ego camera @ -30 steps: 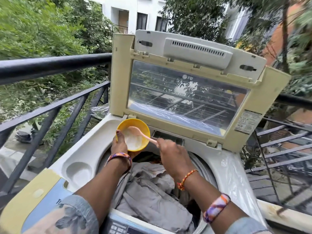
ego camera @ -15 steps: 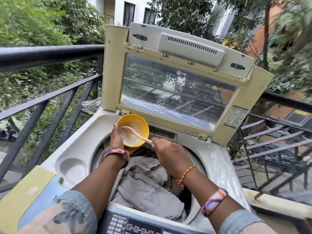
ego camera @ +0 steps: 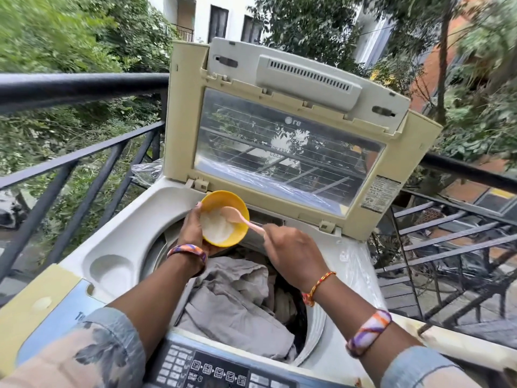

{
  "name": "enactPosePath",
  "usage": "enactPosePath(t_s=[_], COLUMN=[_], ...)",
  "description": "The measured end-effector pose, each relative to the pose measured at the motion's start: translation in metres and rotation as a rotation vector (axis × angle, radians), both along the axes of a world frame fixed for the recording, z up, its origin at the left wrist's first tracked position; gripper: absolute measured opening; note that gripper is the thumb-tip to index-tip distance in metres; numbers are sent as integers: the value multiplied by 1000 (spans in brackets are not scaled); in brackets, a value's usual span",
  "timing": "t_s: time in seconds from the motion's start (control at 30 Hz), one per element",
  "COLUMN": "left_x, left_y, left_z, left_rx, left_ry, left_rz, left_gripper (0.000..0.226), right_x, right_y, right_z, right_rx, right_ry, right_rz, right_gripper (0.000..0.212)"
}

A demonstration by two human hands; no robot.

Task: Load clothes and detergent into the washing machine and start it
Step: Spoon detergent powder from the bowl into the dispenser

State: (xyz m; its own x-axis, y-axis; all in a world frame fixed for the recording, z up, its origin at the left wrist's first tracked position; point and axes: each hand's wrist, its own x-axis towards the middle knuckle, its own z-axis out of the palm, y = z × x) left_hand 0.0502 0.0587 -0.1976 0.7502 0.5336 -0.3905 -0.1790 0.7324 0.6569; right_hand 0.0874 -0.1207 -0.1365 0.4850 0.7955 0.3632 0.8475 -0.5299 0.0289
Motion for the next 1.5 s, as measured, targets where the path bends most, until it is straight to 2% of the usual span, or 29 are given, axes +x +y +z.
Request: enactPosePath(t_s=[0.07, 0.27, 0.37, 0.43, 0.63, 0.73, 0.83, 0.93, 1.0, 1.1, 1.37, 1.5], left_x=[2, -3, -3, -1, 11, 12, 11, 11, 10, 9, 6, 6], left_y=[-6, -13, -16, -16, -24, -27, -25, -18, -20, -26, -28, -29], left_z=[0, 6, 8, 7, 14, 13, 9, 10, 14, 20, 24, 24], left_rx=[-3, -5, -20, -17, 10, 44, -15, -47, -62, -102, -235, -256], left_ry=[-25, 1, 21, 30, 104, 105, 68, 40, 56, 50, 79, 31], left_rz=[-64, -90, -72, -82, 33, 115, 63, 45, 56, 69, 169, 197], left_gripper=[41, 35, 37, 41, 68, 46, 51, 53, 56, 56, 60, 60], right_x=[4, 8, 24, 29, 35, 42, 42, 45, 50, 56, 66, 67], right_y=[-2, -13, -20, -22, -11, 0, 4, 8, 12, 13, 1, -5], right_z=[2, -2, 3, 8, 17, 15, 16, 11, 5, -1, -8, -10], right_rx=[34, -95, -57, 1, 142, 236, 368, 365, 384, 454, 576, 573], right_ry=[24, -226, -225, -125, 488, 839, 1257, 1704, 1871, 1950, 1863, 1794], right_rz=[11, 226, 129, 51, -75, -224, -362, -345, -313, -325, -391, -391], right_gripper=[22, 16, 20, 27, 37, 39, 37, 35, 34, 31, 29, 11])
